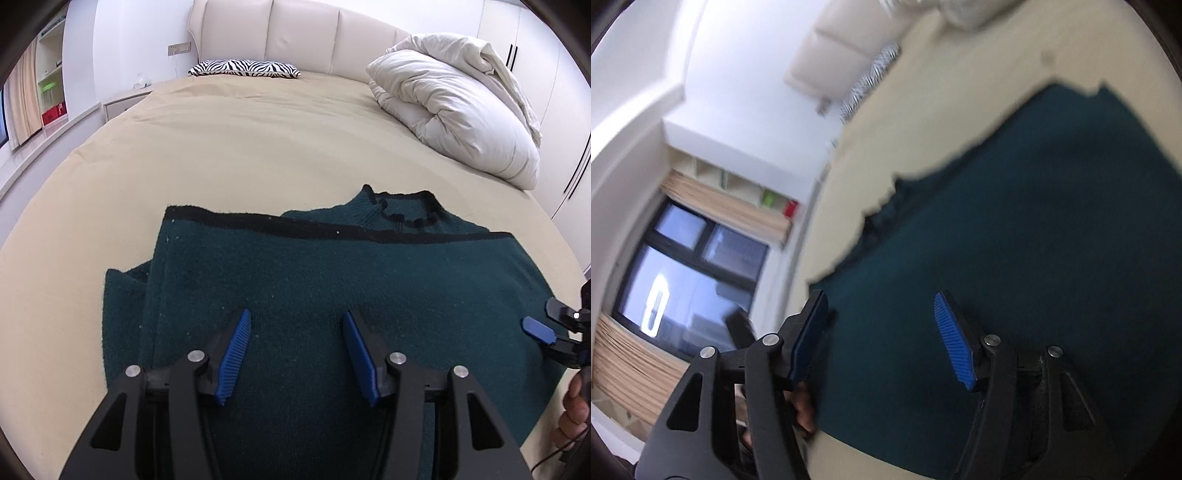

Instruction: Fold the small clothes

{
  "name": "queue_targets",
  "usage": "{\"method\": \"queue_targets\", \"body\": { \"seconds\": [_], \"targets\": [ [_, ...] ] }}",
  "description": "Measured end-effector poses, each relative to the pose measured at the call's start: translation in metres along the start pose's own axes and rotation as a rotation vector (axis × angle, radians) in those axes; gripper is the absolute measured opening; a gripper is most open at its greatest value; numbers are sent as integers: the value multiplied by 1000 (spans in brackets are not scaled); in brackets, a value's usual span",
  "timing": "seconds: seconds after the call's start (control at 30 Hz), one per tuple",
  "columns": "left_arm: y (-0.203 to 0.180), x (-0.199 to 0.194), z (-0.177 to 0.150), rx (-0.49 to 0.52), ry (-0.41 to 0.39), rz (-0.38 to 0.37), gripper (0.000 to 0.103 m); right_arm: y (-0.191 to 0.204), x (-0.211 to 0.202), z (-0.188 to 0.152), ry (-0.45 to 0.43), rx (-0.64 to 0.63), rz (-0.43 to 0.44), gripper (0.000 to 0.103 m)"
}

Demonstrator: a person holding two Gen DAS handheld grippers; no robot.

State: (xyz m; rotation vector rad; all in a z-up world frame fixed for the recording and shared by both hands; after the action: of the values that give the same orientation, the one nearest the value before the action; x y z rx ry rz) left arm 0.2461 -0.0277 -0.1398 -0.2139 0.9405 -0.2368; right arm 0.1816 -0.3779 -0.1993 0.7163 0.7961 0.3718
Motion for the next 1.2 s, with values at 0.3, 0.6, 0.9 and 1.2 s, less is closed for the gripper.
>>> {"method": "queue_targets", "body": {
  "seconds": [0.3,0.6,0.9,1.2],
  "targets": [
    [57,-73,-22,-186,-71,-59,65,-38,-69,-7,-150,108,-77,52],
    [124,-77,-53,-489,69,-237,69,-3,-71,-23,-106,68,1,62],
    [137,-52,-45,-635,213,-419,69,45,0,-37,34,49,131,62],
    [118,-40,-39,-642,313,-505,66,84,47,-38,128,30,222,62]
  ]
}}
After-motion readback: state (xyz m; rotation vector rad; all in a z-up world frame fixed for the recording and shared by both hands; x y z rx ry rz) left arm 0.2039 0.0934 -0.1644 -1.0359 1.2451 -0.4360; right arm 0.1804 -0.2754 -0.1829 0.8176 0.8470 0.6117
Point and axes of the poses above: each gripper's, at about its wrist camera, not at the fingertips, and x roughly the way its jaws point, y to its left, z to its top, the point moved 1 cm from there along x, roughly the way its jaws point, and after that the axes turned 12 degrees about -x, right-handed, at the moved point
